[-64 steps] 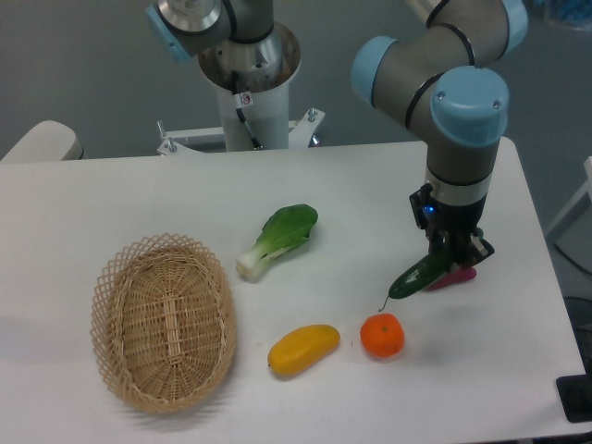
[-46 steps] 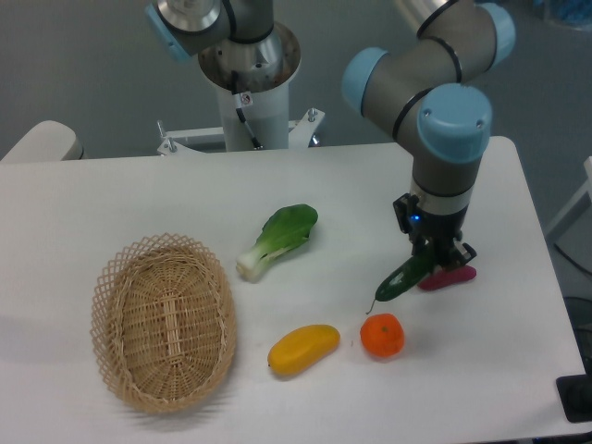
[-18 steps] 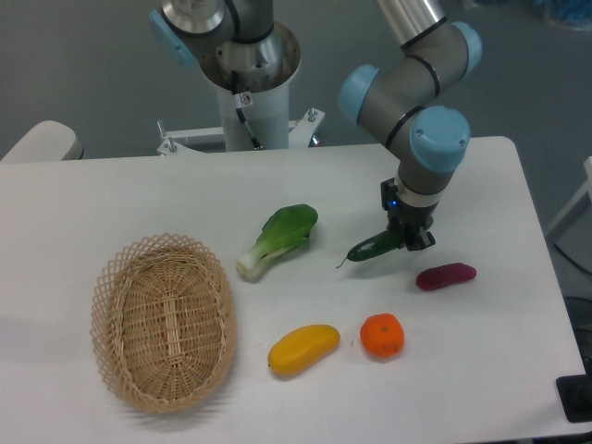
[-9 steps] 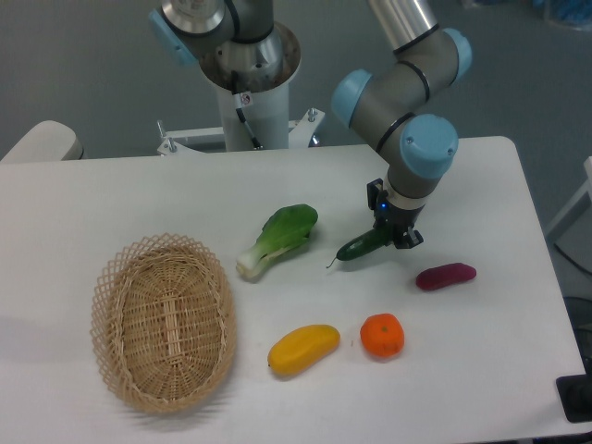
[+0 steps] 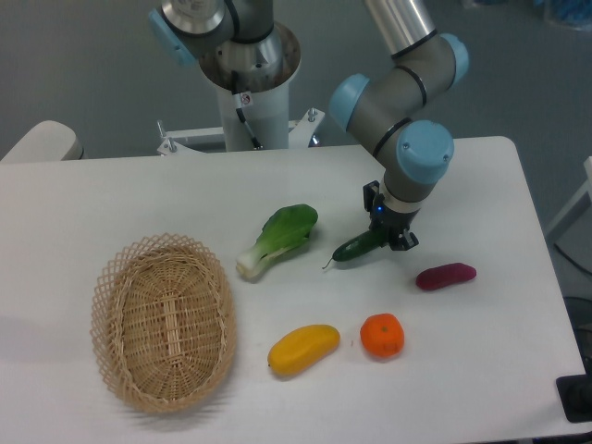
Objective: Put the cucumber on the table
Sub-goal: 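Set the cucumber on the table and open the gripper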
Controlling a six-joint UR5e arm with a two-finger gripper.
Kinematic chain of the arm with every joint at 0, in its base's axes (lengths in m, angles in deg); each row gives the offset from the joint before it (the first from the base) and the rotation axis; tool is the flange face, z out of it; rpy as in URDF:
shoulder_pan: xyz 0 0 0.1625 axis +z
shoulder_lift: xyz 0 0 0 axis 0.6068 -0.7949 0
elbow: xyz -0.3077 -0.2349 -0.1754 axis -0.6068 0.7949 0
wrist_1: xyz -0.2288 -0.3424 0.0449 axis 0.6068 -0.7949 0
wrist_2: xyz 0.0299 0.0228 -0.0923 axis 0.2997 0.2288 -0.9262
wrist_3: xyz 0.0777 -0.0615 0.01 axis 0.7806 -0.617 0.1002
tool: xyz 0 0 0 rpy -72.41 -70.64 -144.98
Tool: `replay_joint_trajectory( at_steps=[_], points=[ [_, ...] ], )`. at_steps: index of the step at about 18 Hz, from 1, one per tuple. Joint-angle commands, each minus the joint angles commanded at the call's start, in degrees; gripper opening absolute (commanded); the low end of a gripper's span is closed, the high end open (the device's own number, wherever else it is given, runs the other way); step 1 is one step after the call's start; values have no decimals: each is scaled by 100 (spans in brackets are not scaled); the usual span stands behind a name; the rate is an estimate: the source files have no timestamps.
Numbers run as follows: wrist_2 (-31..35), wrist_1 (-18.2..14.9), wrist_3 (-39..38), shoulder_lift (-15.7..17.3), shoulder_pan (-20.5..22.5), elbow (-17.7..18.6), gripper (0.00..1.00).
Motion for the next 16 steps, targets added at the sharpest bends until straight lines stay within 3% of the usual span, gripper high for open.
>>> replay_joint_trajectory(
  at_steps=[11, 12, 13, 14, 16],
  points=[
    [9, 70, -70, -9, -18, 9, 41],
    [9, 70, -70, -9, -18, 0, 48],
    [9, 79, -62, 0, -26, -52, 68],
    [9, 79, -62, 0, -53, -96, 80],
    [17, 62, -79, 26, -88, -219, 99]
  ],
)
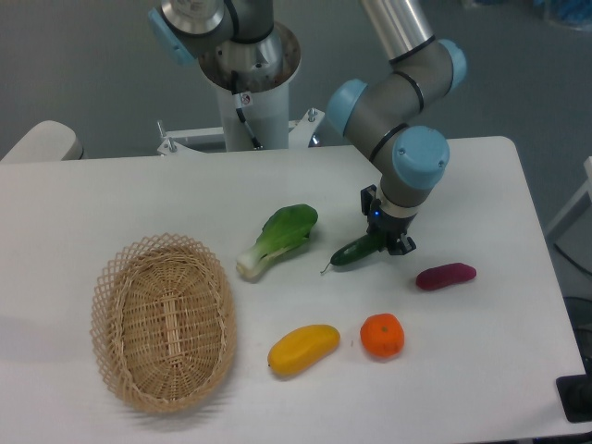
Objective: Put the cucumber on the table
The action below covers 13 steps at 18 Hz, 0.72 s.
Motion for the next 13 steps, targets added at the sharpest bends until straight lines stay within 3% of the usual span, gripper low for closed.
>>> replay_joint_trajectory(
  at_steps=[3, 7, 13],
  points=[
    [-26, -26, -184, 62, -61, -228, 100],
    [-18, -9, -1123, 79, -351, -536, 100],
    [-149, -35, -1441, 71, -870, -1326, 100]
  ],
)
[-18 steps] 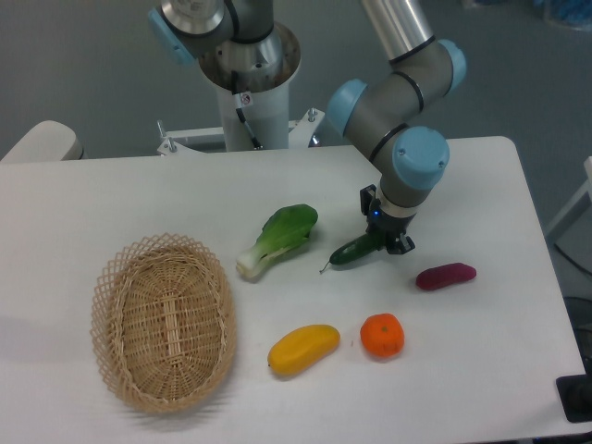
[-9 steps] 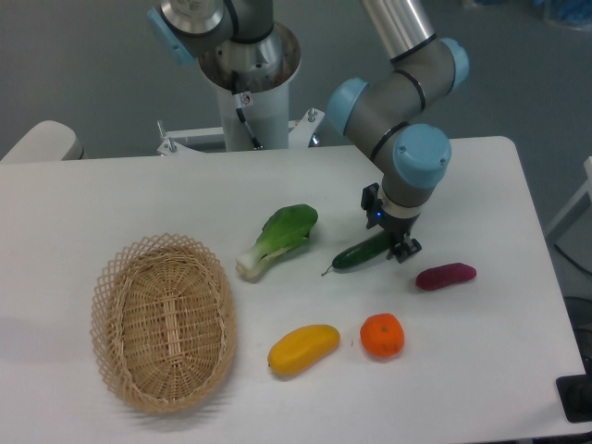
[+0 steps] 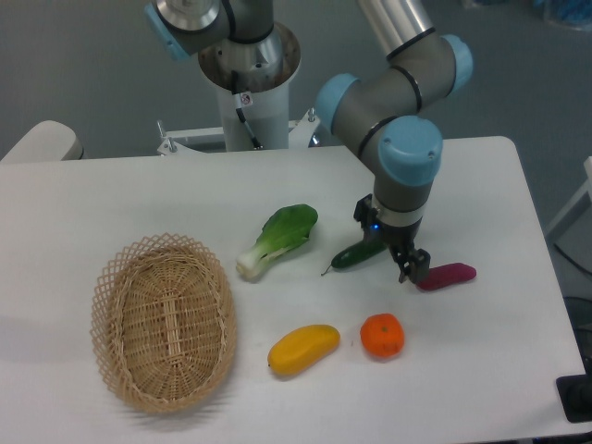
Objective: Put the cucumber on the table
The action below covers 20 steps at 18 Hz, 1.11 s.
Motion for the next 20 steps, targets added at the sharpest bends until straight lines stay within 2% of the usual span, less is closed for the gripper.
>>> replay_joint_trajectory(
  at_steps=[4, 7, 10, 15, 20],
  points=[
    [-177, -52, -570, -114, -114, -589, 100],
    [-150, -175, -493, -141, -124, -941, 100],
    [-141, -509, -458, -167, -115, -1345, 100],
    [-150, -1116, 595, -150, 148, -1706, 100],
    [-299, -1433, 1483, -62, 561, -1663, 100]
  ],
)
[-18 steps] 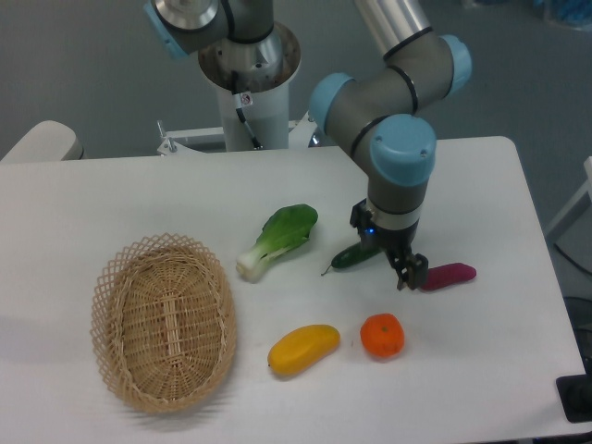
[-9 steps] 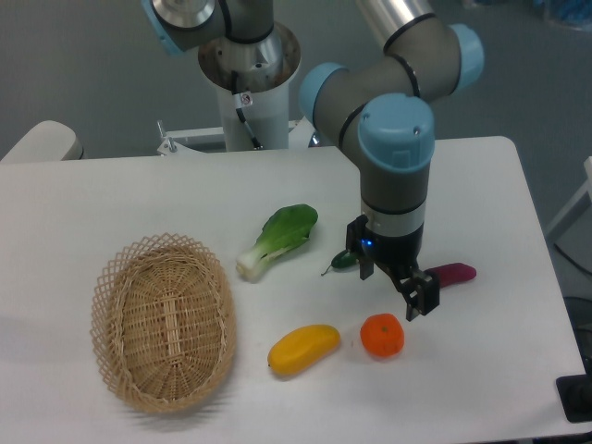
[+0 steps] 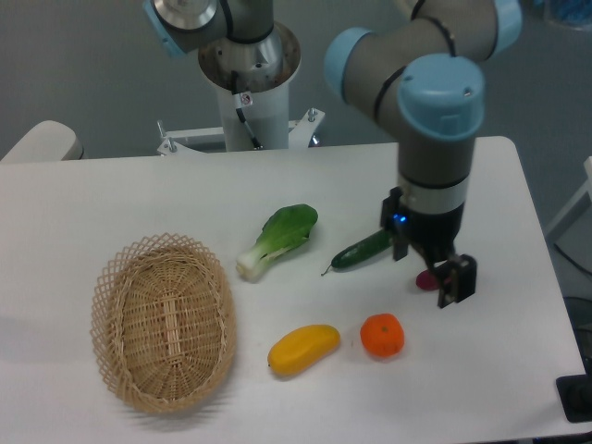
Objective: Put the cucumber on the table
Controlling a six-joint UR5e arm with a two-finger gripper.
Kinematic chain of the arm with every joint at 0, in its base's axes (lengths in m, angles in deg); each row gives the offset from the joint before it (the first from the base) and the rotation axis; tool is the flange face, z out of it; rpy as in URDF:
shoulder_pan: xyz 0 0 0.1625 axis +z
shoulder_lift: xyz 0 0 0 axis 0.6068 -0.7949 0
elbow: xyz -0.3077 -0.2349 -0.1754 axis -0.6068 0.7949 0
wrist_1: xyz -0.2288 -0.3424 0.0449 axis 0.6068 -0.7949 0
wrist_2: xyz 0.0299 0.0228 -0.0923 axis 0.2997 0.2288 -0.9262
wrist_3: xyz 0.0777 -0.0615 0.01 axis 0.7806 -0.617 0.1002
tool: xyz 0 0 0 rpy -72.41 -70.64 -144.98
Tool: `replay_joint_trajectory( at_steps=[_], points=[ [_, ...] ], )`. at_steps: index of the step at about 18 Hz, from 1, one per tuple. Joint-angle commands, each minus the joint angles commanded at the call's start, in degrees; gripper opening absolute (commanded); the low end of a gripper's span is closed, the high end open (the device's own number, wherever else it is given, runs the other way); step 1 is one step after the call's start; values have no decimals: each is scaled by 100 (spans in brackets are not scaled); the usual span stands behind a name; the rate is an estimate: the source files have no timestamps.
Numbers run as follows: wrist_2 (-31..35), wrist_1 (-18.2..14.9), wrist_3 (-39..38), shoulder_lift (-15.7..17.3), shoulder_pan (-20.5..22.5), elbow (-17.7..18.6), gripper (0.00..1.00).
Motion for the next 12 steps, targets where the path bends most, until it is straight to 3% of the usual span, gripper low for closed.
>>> replay_joint_trajectory(
  at_steps=[12],
  points=[
    [-62, 26, 362, 79, 186, 150, 100]
  ],
)
